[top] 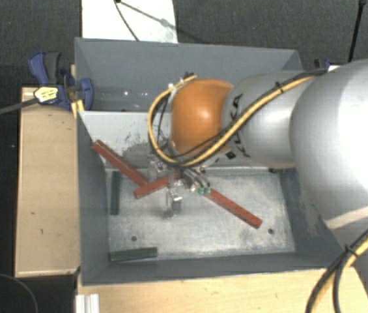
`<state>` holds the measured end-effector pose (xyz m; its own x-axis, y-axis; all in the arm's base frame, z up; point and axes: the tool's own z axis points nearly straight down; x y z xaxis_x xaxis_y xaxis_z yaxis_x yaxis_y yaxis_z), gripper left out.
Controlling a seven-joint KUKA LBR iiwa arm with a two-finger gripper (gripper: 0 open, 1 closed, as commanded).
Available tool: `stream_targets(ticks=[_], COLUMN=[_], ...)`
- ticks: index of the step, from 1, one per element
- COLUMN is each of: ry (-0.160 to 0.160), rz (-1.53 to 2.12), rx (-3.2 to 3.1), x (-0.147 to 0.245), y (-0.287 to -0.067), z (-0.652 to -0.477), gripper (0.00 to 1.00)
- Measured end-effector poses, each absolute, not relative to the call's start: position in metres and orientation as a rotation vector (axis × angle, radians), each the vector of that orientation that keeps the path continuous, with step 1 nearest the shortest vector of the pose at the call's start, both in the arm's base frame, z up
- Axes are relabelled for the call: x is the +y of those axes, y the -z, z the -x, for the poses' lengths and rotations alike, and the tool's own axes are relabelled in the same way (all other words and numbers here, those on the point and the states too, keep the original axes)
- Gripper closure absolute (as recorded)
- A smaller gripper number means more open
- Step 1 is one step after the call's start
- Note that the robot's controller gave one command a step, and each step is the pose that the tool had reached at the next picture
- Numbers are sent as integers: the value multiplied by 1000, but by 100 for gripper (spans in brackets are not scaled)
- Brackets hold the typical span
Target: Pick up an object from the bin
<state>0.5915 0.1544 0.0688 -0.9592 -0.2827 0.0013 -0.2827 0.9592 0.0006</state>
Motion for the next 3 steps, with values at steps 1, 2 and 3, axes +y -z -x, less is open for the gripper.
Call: stream_targets(ticks=[1,2,3], ry=[2,2,4], rz=[-438,-433,-426], rx=[-3111,-3112,-3120], x=[155,155,155], y=[-70,-70,-105], z=[-592,-592,-594], gripper=[0,100,100])
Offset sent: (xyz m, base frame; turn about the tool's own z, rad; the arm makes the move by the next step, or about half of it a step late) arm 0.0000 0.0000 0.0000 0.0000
